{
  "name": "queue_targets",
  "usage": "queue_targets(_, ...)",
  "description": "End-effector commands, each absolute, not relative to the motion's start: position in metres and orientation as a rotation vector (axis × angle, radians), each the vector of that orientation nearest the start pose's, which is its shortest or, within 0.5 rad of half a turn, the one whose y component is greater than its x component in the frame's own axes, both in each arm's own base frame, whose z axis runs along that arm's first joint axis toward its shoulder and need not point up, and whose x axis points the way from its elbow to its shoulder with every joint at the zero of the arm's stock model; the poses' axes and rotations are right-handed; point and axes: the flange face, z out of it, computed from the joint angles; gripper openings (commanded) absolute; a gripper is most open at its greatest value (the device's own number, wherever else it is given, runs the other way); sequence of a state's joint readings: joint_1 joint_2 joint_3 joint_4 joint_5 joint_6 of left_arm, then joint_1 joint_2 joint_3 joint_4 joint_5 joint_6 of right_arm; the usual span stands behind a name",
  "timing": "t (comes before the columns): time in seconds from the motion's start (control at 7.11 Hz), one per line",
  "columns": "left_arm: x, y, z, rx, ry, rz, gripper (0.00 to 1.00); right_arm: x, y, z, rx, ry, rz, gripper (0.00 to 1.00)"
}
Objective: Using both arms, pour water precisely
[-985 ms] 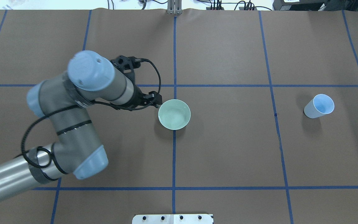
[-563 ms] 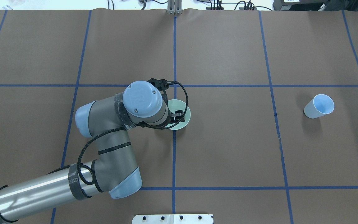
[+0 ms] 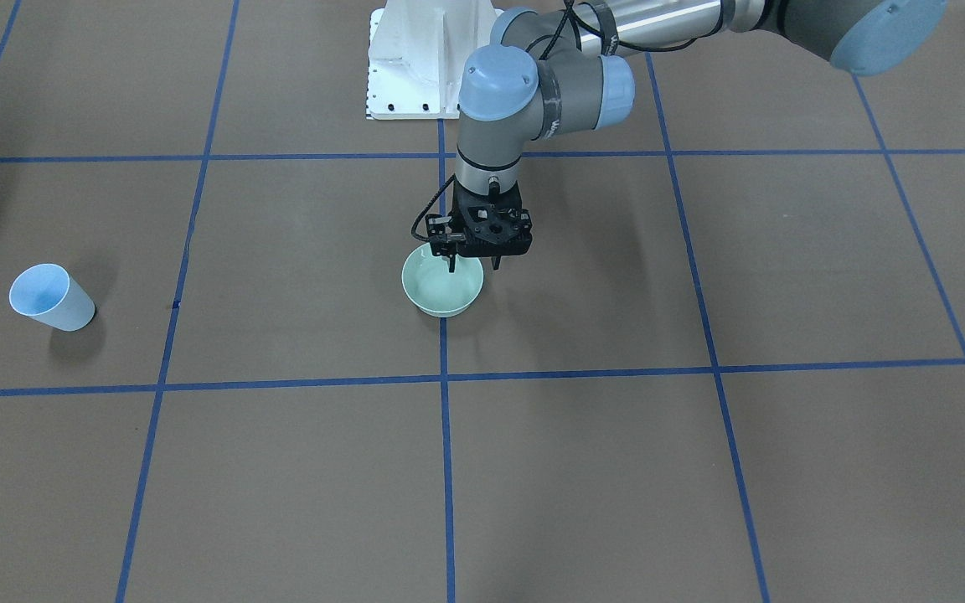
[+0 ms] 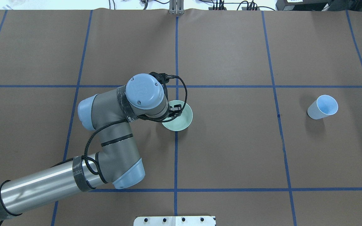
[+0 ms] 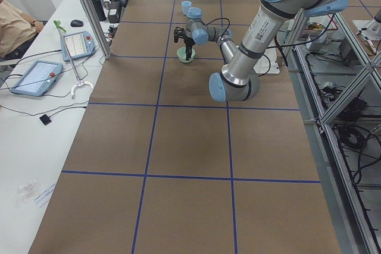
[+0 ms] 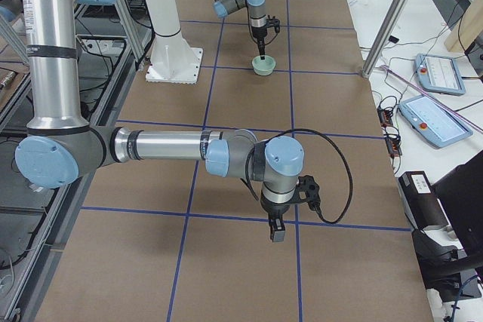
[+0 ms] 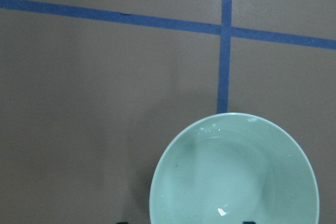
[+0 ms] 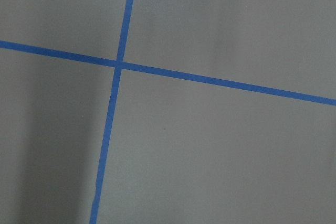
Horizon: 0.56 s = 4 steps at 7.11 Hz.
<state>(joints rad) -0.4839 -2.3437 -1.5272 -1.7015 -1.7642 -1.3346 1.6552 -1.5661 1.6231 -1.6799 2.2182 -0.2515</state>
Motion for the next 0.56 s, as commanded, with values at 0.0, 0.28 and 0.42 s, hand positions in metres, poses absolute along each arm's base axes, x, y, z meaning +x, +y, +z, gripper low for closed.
queue_targets(0.0,0.5979,-0.4452,0.2064,0.142,0.84,-0.114,0.49,0.1142,-0.481,0.6498,0.059,-0.647,-0.144,1.0)
queue_targets(0.28,0.6004,-0.4412,0.2044,0.14,0.845,-0.107,0.04,0.1142,-0.481,0.6498,0.059,-0.647,-0.144,1.0)
queue_targets(0.42,0.601,-0.4401,0.2031,0.141,0.854,-0.104,0.0,0.1142,-0.481,0.6498,0.059,-0.647,-0.144,1.0)
